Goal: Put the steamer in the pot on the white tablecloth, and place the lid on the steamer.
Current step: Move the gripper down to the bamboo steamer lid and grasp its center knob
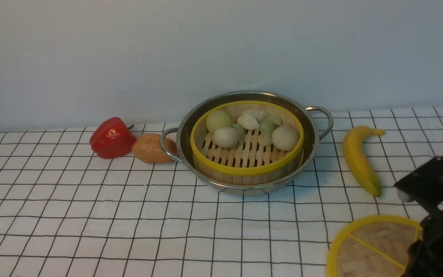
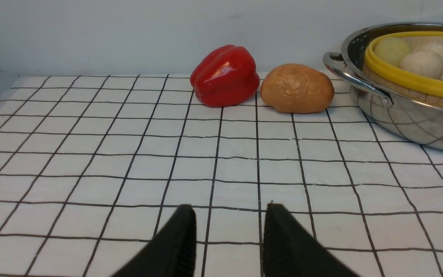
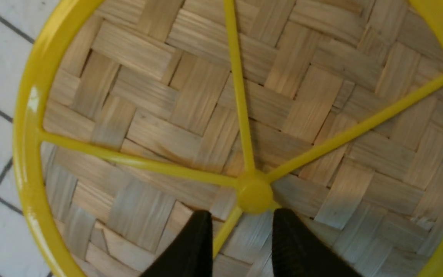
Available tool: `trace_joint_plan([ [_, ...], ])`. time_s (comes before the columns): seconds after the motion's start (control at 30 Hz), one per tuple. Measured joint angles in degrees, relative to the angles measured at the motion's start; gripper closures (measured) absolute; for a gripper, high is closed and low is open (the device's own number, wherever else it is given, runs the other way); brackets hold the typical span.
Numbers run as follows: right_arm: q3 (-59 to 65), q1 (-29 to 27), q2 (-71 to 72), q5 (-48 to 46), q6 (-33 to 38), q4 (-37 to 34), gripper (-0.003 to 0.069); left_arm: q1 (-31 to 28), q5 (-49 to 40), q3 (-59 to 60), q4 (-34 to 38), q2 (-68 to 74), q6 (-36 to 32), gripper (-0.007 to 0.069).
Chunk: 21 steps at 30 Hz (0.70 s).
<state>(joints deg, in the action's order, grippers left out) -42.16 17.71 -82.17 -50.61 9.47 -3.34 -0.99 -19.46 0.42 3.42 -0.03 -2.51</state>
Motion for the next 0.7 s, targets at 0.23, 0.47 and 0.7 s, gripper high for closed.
trace_joint_plan([
  [0.23,-0.14,0.49,-4.53,4.25,-1.11,1.19,0.0419,0.0,0.0,0.0,0.0,0.0,0.0,0.0382],
  [0.47,-0.56,0.49,-5.99,4.13,-2.13,2.15,0.0473,0.0,0.0,0.0,0.0,0.0,0.0,0.0382],
  [0.7,-10.82,0.56,-1.27,-10.95,-2.67,3.34,0.0513,0.0,0.0,0.0,0.0,0.0,0.0,0.0382],
])
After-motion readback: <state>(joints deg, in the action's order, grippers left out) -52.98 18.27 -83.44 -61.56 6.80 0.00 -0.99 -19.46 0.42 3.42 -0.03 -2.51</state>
